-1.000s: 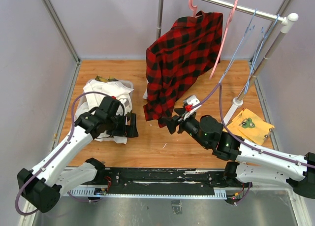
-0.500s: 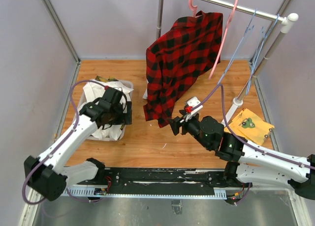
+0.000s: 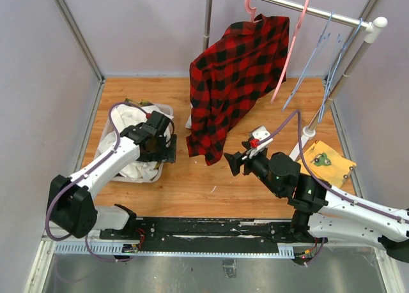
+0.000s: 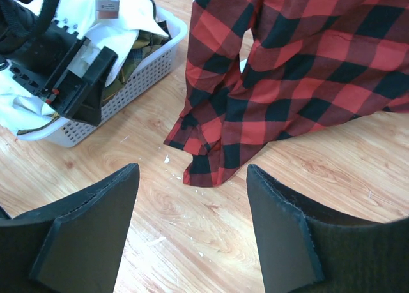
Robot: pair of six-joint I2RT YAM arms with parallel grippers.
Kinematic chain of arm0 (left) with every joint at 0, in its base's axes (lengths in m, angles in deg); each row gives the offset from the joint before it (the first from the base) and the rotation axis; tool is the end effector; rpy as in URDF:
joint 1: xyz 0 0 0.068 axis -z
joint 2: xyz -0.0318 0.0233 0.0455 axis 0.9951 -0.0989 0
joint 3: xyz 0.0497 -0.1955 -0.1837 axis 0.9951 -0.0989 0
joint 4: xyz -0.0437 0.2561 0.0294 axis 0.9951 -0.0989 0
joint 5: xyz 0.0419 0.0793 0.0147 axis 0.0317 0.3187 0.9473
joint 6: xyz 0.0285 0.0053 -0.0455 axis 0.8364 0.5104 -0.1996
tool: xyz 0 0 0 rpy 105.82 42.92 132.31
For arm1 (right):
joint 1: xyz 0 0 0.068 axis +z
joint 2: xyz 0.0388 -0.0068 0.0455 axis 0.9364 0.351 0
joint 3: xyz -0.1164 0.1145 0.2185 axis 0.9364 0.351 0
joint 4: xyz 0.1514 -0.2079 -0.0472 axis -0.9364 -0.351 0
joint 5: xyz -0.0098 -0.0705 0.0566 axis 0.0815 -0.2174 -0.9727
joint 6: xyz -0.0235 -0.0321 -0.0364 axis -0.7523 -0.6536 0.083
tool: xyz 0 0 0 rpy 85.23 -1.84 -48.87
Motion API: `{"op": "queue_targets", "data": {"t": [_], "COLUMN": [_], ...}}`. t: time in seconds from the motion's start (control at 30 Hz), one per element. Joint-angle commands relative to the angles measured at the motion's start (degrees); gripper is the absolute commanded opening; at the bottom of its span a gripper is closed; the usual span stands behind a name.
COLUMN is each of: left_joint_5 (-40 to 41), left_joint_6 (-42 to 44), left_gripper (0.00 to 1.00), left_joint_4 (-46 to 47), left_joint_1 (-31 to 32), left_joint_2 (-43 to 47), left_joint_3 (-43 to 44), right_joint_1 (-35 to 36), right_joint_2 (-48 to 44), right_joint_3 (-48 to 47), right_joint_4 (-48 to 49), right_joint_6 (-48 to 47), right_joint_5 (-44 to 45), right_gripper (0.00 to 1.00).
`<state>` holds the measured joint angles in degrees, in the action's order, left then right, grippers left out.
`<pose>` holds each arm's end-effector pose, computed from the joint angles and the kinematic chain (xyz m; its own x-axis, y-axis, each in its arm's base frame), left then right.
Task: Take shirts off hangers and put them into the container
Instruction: Place the shirt in the bin.
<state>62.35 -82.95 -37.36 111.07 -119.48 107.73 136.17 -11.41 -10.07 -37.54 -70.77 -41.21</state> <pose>0.2227 -0.1045 0.2459 -0.9082 0.0429 -0.4163 0.0381 0.9991 0.0197 0.0883 0.1633 0.3404 -0.1108 0.0734 -0.9911 -0.6185 0.7755 0.1266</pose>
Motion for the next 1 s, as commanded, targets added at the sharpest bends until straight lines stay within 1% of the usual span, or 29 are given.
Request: {"op": "queue_targets", "data": {"t": [0.0,0.1,0.2,0.27,0.33,0.43,0.47,0.57,0.67,0.8,0.87,0.97], "left_joint_5": [5.69,10.12,9.92,6.29,0.16,-8.58,-10.18,-11.29,-13.24,-21.14,-21.09,-17.57], "left_joint_6": [-1.55,-2.28,-1.91,-1.32,-1.03,-0.77,-0.55,0.10,0.84,3.59,3.47,2.54], "left_gripper": [1.00,1.00,1.00,1.00,1.00,1.00,1.00,1.00,0.99,0.95,0.92,0.91], "left_joint_4": [-0.13,-2.66,-3.94,-4.36,-4.28,-4.09,-4.77,-7.87,-8.91,-9.37,-12.10,-14.73], "left_joint_1": [-0.29,-0.29,-0.26,-0.29,-0.29,-0.29,-0.29,-0.29,-0.29,-0.13,0.51,3.23], "left_joint_2": [5.91,10.93,15.01,16.87,18.53,20.60,20.60,19.68,19.77,20.12,19.06,17.11], "left_joint_3": [2.96,7.14,10.30,11.78,12.27,11.01,10.53,9.19,7.06,5.78,7.27,11.43], "right_joint_1": [-0.01,-0.01,-0.01,-0.01,-0.01,-0.01,-0.01,-0.01,-0.01,-0.01,-0.01,0.01], "right_joint_2": [-2.79,-4.54,-6.13,-6.84,-7.41,-8.01,-8.12,-8.34,-8.21,-7.54,-7.05,-6.03], "right_joint_3": [1.39,2.10,2.62,2.84,3.11,3.37,3.52,3.54,3.60,3.53,3.35,3.16], "right_joint_4": [-1.94,-2.16,-2.10,-2.16,-2.32,-2.72,-2.71,-2.84,-2.80,-2.82,-2.83,-2.44], "right_joint_6": [-1.56,-1.90,-2.03,-2.01,-2.10,-2.10,-2.10,-2.10,-2.01,-2.01,-2.01,-2.07], "right_joint_5": [3.46,4.30,4.33,4.38,4.46,4.97,4.95,4.95,4.96,5.04,5.04,5.26], "right_gripper": [0.70,0.73,0.74,0.75,0.75,0.76,0.76,0.76,0.76,0.77,0.77,0.77]}}
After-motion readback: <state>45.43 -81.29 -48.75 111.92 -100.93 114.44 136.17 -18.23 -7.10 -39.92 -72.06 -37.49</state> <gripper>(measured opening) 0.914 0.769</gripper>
